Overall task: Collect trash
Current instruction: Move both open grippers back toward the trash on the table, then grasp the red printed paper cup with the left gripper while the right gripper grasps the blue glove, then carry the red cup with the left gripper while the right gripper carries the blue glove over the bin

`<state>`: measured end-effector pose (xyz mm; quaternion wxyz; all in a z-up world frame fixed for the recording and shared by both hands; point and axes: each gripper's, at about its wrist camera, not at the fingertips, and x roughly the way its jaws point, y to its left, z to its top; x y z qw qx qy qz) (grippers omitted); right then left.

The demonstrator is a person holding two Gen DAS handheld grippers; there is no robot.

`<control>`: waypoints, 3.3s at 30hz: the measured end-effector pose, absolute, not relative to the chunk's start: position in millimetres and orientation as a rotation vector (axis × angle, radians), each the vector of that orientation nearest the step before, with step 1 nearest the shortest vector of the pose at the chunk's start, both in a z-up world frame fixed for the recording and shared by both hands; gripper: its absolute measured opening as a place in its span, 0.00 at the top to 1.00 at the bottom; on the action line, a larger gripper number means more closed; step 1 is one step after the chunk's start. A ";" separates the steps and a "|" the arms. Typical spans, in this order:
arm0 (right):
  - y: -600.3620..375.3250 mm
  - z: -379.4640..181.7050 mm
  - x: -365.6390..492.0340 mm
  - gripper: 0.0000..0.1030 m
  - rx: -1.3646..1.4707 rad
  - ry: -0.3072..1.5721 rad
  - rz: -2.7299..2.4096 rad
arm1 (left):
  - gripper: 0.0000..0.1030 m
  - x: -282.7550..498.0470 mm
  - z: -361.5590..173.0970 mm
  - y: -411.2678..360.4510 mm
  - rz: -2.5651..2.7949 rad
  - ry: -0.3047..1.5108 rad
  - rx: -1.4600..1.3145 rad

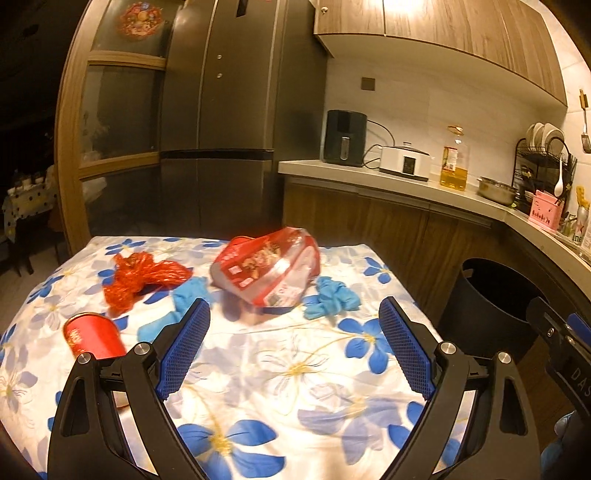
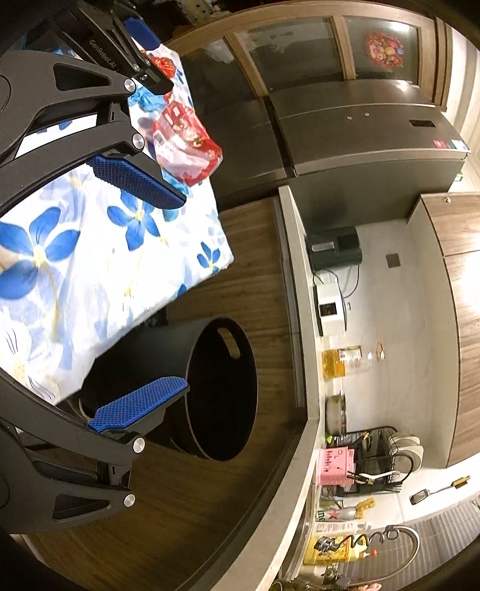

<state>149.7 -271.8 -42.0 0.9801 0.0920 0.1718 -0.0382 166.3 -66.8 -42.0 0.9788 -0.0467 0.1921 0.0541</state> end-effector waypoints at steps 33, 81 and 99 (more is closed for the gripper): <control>-120.6 -78.8 173.2 0.12 0.084 0.428 0.246 | 0.14 155.8 -92.1 81.4 0.457 0.505 -0.290; 23.5 -135.3 278.3 0.55 -0.036 0.732 0.423 | 0.51 145.2 -74.7 149.7 0.376 0.454 -0.366; 12.6 -106.7 241.5 0.94 -0.065 0.619 0.486 | 0.51 136.4 -61.8 130.2 0.362 0.423 -0.333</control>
